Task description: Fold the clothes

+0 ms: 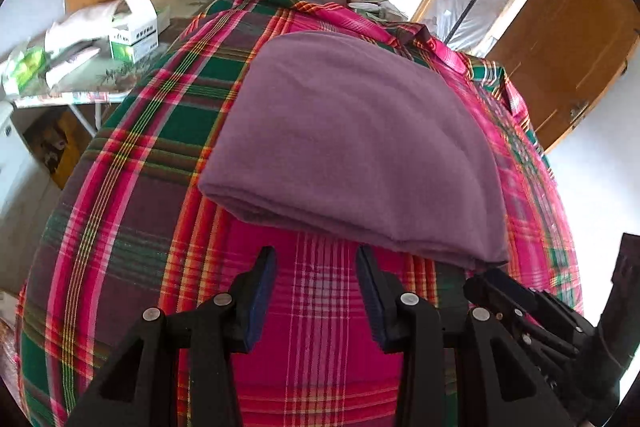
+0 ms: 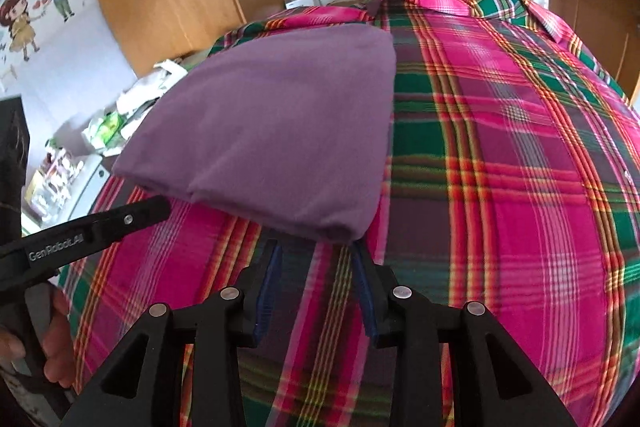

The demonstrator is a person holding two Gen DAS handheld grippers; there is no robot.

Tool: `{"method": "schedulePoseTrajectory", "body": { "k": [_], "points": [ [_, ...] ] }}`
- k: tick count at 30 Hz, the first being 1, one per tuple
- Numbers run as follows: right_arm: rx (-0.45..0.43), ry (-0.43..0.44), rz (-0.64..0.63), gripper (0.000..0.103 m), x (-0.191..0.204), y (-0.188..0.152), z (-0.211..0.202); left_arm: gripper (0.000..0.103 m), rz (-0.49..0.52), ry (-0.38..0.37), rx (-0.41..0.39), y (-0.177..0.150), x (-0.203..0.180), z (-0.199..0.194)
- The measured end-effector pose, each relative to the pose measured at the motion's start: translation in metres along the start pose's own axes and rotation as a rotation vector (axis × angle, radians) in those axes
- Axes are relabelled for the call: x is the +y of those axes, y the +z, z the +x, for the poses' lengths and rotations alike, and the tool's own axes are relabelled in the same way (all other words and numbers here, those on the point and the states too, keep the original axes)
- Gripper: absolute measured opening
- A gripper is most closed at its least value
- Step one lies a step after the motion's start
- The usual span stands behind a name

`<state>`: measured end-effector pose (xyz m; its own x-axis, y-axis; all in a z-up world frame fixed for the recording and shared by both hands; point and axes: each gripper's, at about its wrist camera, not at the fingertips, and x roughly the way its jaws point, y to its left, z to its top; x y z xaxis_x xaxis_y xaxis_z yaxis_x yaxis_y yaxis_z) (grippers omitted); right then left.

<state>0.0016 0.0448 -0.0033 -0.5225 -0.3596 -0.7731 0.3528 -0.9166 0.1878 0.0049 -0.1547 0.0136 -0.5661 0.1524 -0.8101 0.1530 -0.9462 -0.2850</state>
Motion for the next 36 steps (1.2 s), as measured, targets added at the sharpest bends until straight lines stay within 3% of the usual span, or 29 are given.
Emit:
{"method": "schedulePoseTrajectory", "body": {
  "k": [11, 25, 26, 28, 36],
  "points": [
    [-0.010, -0.068, -0.084, 0.037, 0.031, -0.012, -0.002, 0.041, 0.030, 0.067, -0.041, -0.007, -0.008, 0.003],
    [-0.033, -0.186, -0.091, 0.038, 0.045, -0.002, 0.011, 0.041, 0.073, 0.114, -0.113, -0.008, -0.013, 0.008],
    [-0.033, -0.190, -0.091, 0.039, 0.046, -0.003, 0.011, 0.041, 0.079, 0.118, -0.120, -0.009, -0.014, 0.008],
    [-0.031, -0.234, -0.078, 0.059, 0.044, -0.001, 0.012, 0.041, 0.085, 0.122, -0.129, -0.009, -0.014, 0.008],
    [-0.026, -0.231, -0.041, 0.064, 0.040, -0.001, 0.012, 0.041, 0.101, 0.146, -0.132, -0.009, -0.017, 0.010]
  ]
}}
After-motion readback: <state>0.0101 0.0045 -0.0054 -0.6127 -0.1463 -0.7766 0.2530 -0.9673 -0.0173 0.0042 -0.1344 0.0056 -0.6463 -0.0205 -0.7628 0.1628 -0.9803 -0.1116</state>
